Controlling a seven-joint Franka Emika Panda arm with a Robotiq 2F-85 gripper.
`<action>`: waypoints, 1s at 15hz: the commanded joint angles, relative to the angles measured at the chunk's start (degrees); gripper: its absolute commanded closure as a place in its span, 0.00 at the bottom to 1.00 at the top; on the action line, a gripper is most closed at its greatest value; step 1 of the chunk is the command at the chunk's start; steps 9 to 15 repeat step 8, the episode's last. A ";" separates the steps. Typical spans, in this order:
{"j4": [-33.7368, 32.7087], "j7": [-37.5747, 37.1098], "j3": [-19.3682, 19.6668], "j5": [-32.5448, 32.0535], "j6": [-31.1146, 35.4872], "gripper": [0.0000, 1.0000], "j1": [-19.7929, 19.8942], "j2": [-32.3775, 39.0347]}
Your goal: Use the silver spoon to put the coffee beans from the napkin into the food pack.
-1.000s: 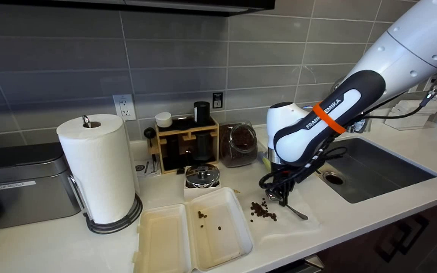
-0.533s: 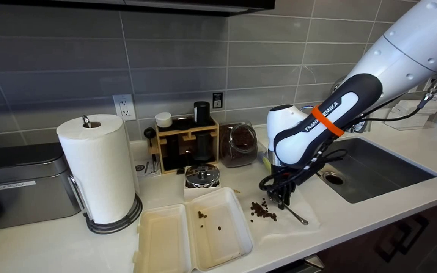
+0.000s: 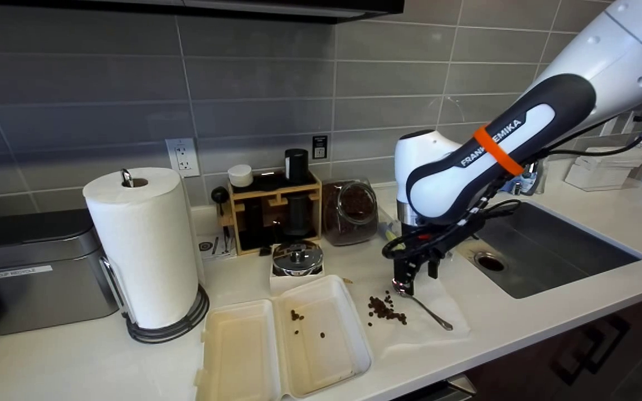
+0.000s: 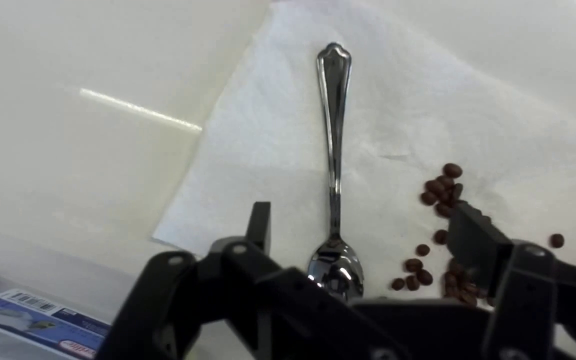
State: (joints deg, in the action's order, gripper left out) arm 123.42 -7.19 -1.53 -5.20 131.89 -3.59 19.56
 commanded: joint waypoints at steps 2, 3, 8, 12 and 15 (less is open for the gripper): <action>4.52 -4.37 0.09 1.52 -6.45 0.00 -0.62 -10.16; 5.31 -5.03 0.01 1.42 -6.39 0.00 -0.53 -11.88; 2.73 -3.97 -0.08 0.13 -6.26 0.00 -0.20 -10.34; 2.73 -3.97 -0.08 0.13 -6.26 0.00 -0.20 -10.34; 2.73 -3.97 -0.08 0.13 -6.26 0.00 -0.20 -10.34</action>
